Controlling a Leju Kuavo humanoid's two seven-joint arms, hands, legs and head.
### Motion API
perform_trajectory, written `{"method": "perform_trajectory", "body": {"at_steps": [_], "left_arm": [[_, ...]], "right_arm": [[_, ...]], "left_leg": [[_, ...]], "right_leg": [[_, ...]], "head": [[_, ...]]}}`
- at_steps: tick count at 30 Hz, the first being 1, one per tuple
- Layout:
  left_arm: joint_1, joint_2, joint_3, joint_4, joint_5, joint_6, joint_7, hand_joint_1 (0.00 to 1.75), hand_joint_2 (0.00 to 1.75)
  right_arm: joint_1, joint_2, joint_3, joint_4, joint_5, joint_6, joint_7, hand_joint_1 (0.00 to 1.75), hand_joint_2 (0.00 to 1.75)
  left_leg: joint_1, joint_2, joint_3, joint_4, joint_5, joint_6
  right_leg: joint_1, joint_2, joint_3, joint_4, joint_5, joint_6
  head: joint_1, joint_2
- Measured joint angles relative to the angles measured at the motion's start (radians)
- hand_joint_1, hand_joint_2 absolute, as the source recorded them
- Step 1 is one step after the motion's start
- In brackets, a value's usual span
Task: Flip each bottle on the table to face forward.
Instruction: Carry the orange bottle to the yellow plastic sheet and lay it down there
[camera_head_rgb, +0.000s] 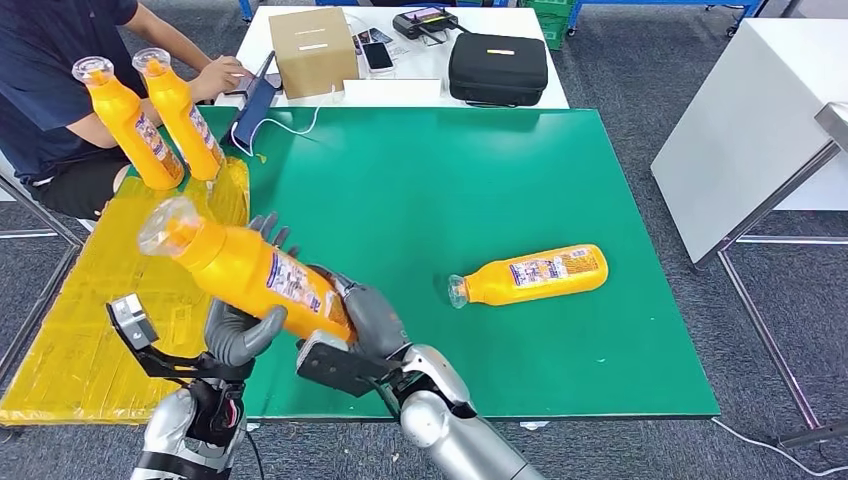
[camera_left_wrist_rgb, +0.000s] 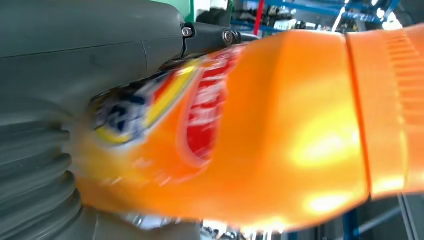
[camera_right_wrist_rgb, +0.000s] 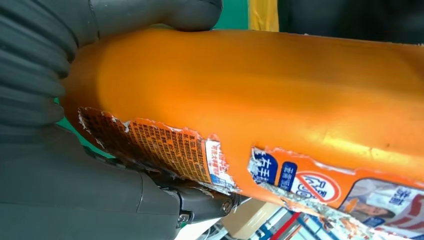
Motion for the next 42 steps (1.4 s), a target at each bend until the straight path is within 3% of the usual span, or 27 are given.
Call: {"method": "perform_trajectory", "body": {"at_steps": [18, 20, 21, 25, 26, 30, 32, 35, 38, 42], "left_arm": [[0.003, 0.000, 0.031, 0.017, -0.014, -0.030, -0.026, 1.75, 1.75], [0.003, 0.000, 0.031, 0.017, -0.015, -0.030, -0.027, 1.75, 1.75], [0.003, 0.000, 0.031, 0.017, -0.020, -0.029, -0.028, 1.75, 1.75], [-0.001, 0.005, 0.031, 0.017, -0.097, -0.002, -0.051, 1.75, 1.75], [-0.004, 0.007, 0.031, 0.017, -0.132, 0.014, -0.059, 1.75, 1.75], [-0.023, 0.023, 0.041, 0.017, -0.231, 0.068, -0.089, 1.75, 1.75], [-0.032, 0.034, 0.054, 0.017, -0.327, 0.139, -0.120, 1.75, 1.75], [-0.038, 0.062, 0.080, 0.017, -0.638, 0.366, -0.185, 1.75, 1.75], [-0.038, 0.101, 0.136, 0.035, -0.889, 0.574, -0.202, 1.75, 1.75], [-0.026, 0.152, 0.217, 0.105, -1.216, 0.831, -0.169, 1.75, 1.75]], "right_arm": [[-0.004, 0.009, 0.033, 0.028, 0.016, 0.002, 0.008, 1.75, 1.75], [-0.004, 0.009, 0.033, 0.029, 0.017, 0.002, 0.009, 1.67, 1.75], [-0.005, 0.009, 0.033, 0.029, 0.017, 0.001, 0.009, 1.58, 1.75], [-0.007, 0.003, 0.031, 0.029, 0.021, -0.011, 0.025, 0.10, 1.75], [-0.007, -0.001, 0.029, 0.028, 0.023, -0.013, 0.034, 0.01, 1.75], [0.001, -0.037, 0.017, 0.015, 0.031, -0.004, 0.063, 0.00, 1.75], [0.009, -0.059, 0.007, 0.000, 0.046, -0.003, 0.071, 0.00, 1.75], [0.026, -0.120, -0.015, -0.062, 0.085, 0.000, 0.080, 0.00, 1.75], [0.052, -0.228, -0.058, -0.160, 0.114, 0.022, 0.081, 0.00, 1.75], [0.118, -0.416, -0.156, -0.314, 0.133, 0.061, 0.079, 0.00, 1.75]], "left_leg": [[0.000, 0.000, 0.000, 0.000, 0.000, 0.000], [0.000, 0.000, 0.000, 0.000, 0.000, 0.000], [0.000, 0.000, 0.000, 0.000, 0.000, 0.000], [0.000, 0.000, 0.000, 0.000, 0.000, 0.000], [0.000, 0.000, 0.000, 0.000, 0.000, 0.000], [0.000, 0.000, -0.001, 0.000, 0.000, 0.000], [0.000, 0.000, -0.001, 0.000, 0.000, 0.000], [0.000, -0.001, -0.001, 0.000, 0.000, 0.000], [0.000, -0.001, -0.001, 0.000, 0.000, 0.000], [-0.002, -0.002, -0.002, 0.000, 0.000, 0.001]], "right_leg": [[0.000, 0.000, -0.001, 0.000, 0.000, 0.000], [0.000, 0.000, -0.001, 0.000, 0.000, 0.000], [0.000, 0.000, -0.001, 0.000, 0.000, 0.000], [0.000, 0.000, -0.001, 0.000, 0.000, 0.000], [0.000, 0.000, -0.001, 0.000, 0.000, 0.000], [0.000, 0.000, 0.000, 0.000, 0.000, 0.000], [0.000, 0.000, 0.000, 0.000, 0.000, 0.000], [0.000, 0.000, 0.000, 0.000, 0.000, 0.000], [0.000, 0.000, 0.000, 0.000, 0.000, 0.000], [-0.002, -0.001, 0.000, 0.000, 0.000, 0.001]], "head": [[0.000, 0.000], [0.000, 0.000], [0.000, 0.000], [0.000, 0.000], [0.000, 0.000], [0.000, 0.000], [0.000, 0.000], [0.000, 0.000], [0.000, 0.000], [0.000, 0.000]]}}
